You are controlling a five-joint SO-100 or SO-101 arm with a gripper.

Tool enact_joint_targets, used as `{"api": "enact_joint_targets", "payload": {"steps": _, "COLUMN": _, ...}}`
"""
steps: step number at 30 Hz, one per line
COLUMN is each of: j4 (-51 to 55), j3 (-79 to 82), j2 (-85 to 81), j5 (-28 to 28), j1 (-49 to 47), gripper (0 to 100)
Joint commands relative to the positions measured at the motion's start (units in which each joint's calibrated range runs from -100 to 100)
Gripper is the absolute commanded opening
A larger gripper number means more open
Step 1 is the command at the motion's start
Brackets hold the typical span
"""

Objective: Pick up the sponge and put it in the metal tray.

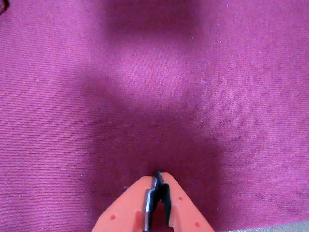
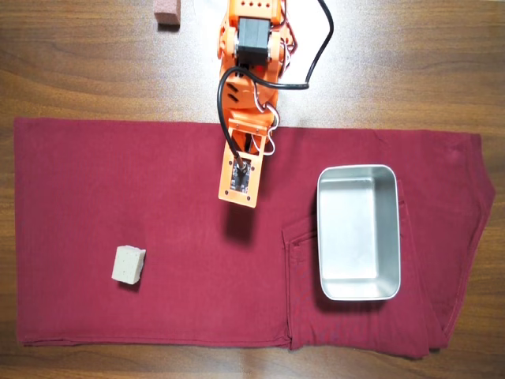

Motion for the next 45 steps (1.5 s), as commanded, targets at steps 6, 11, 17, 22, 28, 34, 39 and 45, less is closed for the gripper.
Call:
{"api": "enact_joint_targets", "payload": {"steps": 6, "j4": 1.0, "j3": 0.4, "j2": 0.4, "j5": 0.0, "j1": 0.0, "gripper": 0}}
{"api": "enact_joint_targets", "payload": {"steps": 11, "j4": 1.0, "j3": 0.4, "j2": 0.4, "j5": 0.0, "j1": 0.0, "gripper": 0}}
{"api": "enact_joint_targets", "payload": {"steps": 17, "j4": 1.0, "j3": 0.4, "j2": 0.4, "j5": 0.0, "j1": 0.0, "gripper": 0}}
{"api": "enact_joint_targets", "payload": {"steps": 22, "j4": 1.0, "j3": 0.4, "j2": 0.4, "j5": 0.0, "j1": 0.0, "gripper": 0}}
{"api": "enact_joint_targets", "payload": {"steps": 28, "j4": 1.0, "j3": 0.4, "j2": 0.4, "j5": 0.1, "j1": -0.1, "gripper": 0}}
{"api": "enact_joint_targets", "payload": {"steps": 34, "j4": 1.0, "j3": 0.4, "j2": 0.4, "j5": 0.1, "j1": -0.1, "gripper": 0}}
{"api": "enact_joint_targets", "payload": {"steps": 39, "j4": 1.0, "j3": 0.4, "j2": 0.4, "j5": 0.1, "j1": -1.1, "gripper": 0}}
{"api": "enact_joint_targets", "payload": {"steps": 45, "j4": -4.3, "j3": -21.1, "j2": 26.8, "j5": 0.3, "j1": 0.5, "gripper": 10}}
